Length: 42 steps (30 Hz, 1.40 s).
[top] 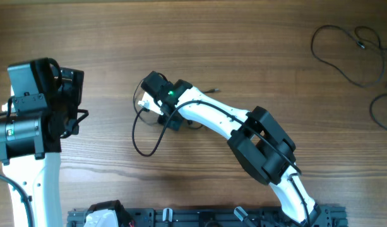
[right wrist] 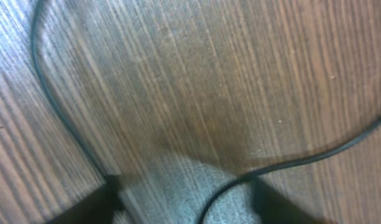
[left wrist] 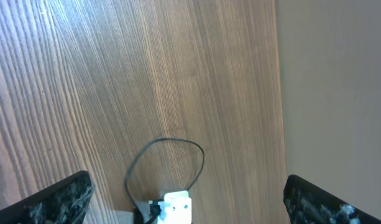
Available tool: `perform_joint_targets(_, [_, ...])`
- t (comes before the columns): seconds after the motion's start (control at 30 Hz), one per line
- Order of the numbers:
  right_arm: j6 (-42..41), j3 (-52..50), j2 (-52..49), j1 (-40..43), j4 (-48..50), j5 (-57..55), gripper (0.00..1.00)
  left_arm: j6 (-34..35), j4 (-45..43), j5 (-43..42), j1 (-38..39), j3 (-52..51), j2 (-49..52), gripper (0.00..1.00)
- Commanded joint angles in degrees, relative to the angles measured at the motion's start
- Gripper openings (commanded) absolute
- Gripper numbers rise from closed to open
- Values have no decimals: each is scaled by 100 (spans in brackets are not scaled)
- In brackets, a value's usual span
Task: Untangle cables
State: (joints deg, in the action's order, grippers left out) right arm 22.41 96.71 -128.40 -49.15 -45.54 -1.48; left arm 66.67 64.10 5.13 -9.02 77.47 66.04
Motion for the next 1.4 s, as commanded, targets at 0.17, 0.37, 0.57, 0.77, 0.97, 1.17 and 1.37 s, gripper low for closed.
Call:
perform_joint_targets(0.17, [-404,1873,979,782,-1003,-885,4,-68,7,142,-26,7,-13,100])
perform_joint_targets(0.37, [289,2004,1558,2295,-444,-905,4,-68,7,142,-26,7,-13,100])
perform_joint_targets(0.57, [627,1821,1307,3901,452,26,4,-68,7,144,-26,7,-13,100])
perform_joint_targets(0.77, [890,1731,518,4817,688,1821,4,-68,7,142,-26,7,-13,100])
perform_joint_targets(0.97, [890,1727,-511,4889,590,2275,4,-68,7,142,-26,7,-13,100])
perform_joint_targets(1.17, [-109,1779,-791,4942,739,2225,100,-68,7,144,-26,7,-13,100])
perform_joint_targets(1.37, [-1097,1967,855,5064,629,1530,100,-68,7,142,-26,7,-13,100])
